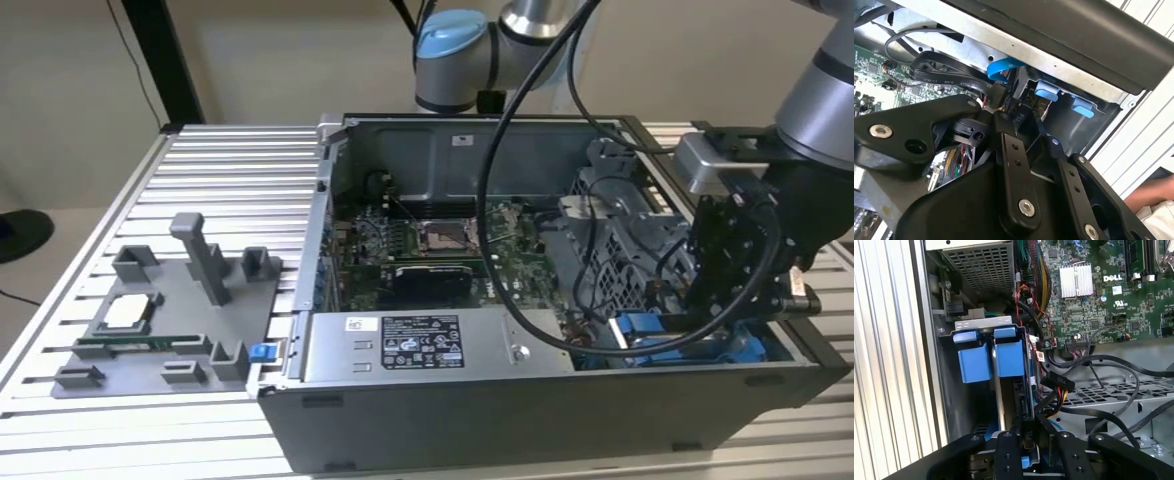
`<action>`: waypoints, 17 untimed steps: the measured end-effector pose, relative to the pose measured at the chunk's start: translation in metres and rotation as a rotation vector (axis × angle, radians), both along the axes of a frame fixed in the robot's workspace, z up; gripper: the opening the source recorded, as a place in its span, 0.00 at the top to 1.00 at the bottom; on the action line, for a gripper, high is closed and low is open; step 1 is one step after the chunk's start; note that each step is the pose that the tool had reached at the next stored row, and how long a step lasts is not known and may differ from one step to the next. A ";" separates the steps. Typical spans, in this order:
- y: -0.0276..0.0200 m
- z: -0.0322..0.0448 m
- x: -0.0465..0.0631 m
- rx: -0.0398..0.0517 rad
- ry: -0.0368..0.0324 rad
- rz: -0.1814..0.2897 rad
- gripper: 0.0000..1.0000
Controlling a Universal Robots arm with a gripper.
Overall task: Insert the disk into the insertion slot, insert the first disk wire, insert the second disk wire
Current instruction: 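Insert the second disk wire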
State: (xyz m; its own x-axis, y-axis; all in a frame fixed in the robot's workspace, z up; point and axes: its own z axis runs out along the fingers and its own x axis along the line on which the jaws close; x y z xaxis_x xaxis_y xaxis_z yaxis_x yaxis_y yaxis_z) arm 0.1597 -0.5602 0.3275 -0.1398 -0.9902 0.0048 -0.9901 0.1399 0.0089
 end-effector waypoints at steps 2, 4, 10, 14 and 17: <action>0.0001 0.0005 0.000 0.0001 0.0003 0.000 0.00; 0.0001 0.0015 0.000 0.0000 0.0008 0.000 0.00; 0.0001 0.0100 0.000 -0.0001 0.0076 0.000 0.00; 0.0001 0.0197 0.000 0.0000 0.0167 0.000 0.00; 0.0001 0.0271 0.000 0.0000 0.0234 0.000 0.00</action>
State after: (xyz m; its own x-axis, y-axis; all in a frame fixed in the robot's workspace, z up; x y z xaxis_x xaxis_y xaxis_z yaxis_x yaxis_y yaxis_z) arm 0.1598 -0.5601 0.3545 -0.1396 -0.9902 0.0081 -0.9897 0.1398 0.0321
